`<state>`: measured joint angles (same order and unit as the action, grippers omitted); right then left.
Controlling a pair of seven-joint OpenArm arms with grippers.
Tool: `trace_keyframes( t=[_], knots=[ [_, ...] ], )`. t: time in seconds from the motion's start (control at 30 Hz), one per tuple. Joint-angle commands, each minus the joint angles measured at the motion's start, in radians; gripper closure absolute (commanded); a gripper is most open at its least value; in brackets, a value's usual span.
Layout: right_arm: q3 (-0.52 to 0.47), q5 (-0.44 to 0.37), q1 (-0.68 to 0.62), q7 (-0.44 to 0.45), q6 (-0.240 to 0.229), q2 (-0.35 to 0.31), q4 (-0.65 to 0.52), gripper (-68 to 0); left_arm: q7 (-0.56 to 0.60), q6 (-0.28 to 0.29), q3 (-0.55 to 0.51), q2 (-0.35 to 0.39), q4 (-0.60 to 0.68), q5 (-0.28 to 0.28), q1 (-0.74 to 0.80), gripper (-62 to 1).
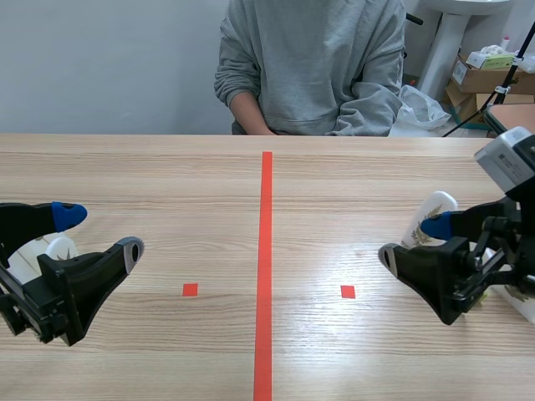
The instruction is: Do the leaf sorting experiment
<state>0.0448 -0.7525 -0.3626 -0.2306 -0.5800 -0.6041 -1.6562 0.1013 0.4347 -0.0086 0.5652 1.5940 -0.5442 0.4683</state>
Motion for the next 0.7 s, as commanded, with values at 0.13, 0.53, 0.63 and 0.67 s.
trace_keyframes(
  t=[0.13, 0.53, 0.63, 0.67],
  knots=[
    [-0.077, -0.017, -0.007, 0.032, -0.042, -0.005, 0.028, -48.7, 0.014, 0.002, -0.002, -0.005, 0.007, -0.014, 0.0, -62.3],
    [-0.103, -0.019, -0.006, 0.042, -0.136, -0.005, 0.105, -48.7, 0.015, 0.002, -0.002, -0.005, 0.007, -0.016, 0.0, -62.3],
    [-0.103, -0.019, -0.006, 0.042, -0.136, -0.005, 0.105, -48.7, 0.019, 0.002, -0.002, -0.005, 0.007, -0.021, 0.0, -62.3],
    [-0.103, -0.019, -0.006, 0.042, -0.136, -0.005, 0.105, -48.7, 0.022, 0.002, -0.002, -0.005, 0.007, -0.021, 0.0, -62.3]
  ],
)
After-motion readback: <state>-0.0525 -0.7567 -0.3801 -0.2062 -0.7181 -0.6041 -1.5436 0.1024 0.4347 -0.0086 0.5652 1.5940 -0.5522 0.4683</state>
